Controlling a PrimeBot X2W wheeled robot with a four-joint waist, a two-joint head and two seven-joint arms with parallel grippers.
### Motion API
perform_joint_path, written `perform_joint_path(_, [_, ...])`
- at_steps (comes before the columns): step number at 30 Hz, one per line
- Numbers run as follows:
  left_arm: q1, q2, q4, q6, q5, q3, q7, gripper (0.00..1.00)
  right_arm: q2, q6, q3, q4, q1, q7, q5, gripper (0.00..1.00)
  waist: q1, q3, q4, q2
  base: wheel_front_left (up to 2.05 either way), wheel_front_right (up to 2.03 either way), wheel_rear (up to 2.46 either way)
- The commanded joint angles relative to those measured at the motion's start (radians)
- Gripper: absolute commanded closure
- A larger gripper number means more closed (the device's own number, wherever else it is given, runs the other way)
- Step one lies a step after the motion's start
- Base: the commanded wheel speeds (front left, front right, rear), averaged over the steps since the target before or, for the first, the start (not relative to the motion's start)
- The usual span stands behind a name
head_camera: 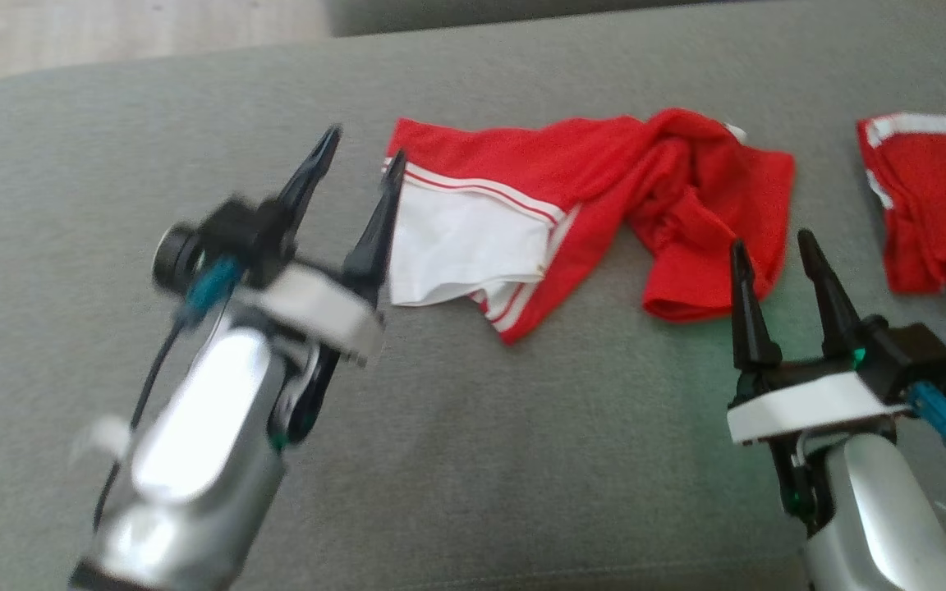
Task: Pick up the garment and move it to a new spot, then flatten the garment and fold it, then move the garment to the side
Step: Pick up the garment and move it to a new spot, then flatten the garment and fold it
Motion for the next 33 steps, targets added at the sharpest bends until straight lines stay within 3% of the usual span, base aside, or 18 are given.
perform_joint_path(1, [-0.017, 0.023, -0.046, 0.007, 0.010, 0.042, -0.006, 0.00, -0.001, -0.001, 0.019, -0.035, -0.001, -0.011, -0.005, 0.00, 0.0000, -0.027, 0.031, 0.0000, 0.00, 0.00, 0.00])
perform_joint_path(7, [0.192, 0.015, -0.181, 0.011, 0.057, 0.135, -0.006, 0.00, -0.001, -0.001, 0.003, -0.040, 0.042, -0.011, -0.012, 0.00, 0.0000, -0.071, 0.075, 0.0000, 0.00, 0.00, 0.00])
perform_joint_path(14, [0.371, -0.046, -0.243, -0.005, 0.119, 0.215, -0.006, 0.00, -0.001, -0.001, 0.000, -0.041, 0.071, -0.011, -0.009, 0.00, 0.0000, -0.084, 0.087, 0.0000, 0.00, 0.00, 0.00])
perform_joint_path(24, [0.384, -0.091, -0.247, -0.064, 0.189, 0.274, -0.006, 0.00, -0.001, -0.001, 0.009, -0.043, 0.066, -0.007, -0.030, 0.00, 0.0000, -0.063, 0.116, 0.0000, 0.00, 0.00, 0.00])
perform_joint_path(33, [0.372, -0.107, -0.229, -0.089, 0.199, 0.266, -0.006, 0.00, -0.001, -0.001, 0.119, 0.005, -0.013, 0.079, -0.065, 0.00, 0.0000, -0.006, 0.185, 0.0000, 0.00, 0.00, 0.00])
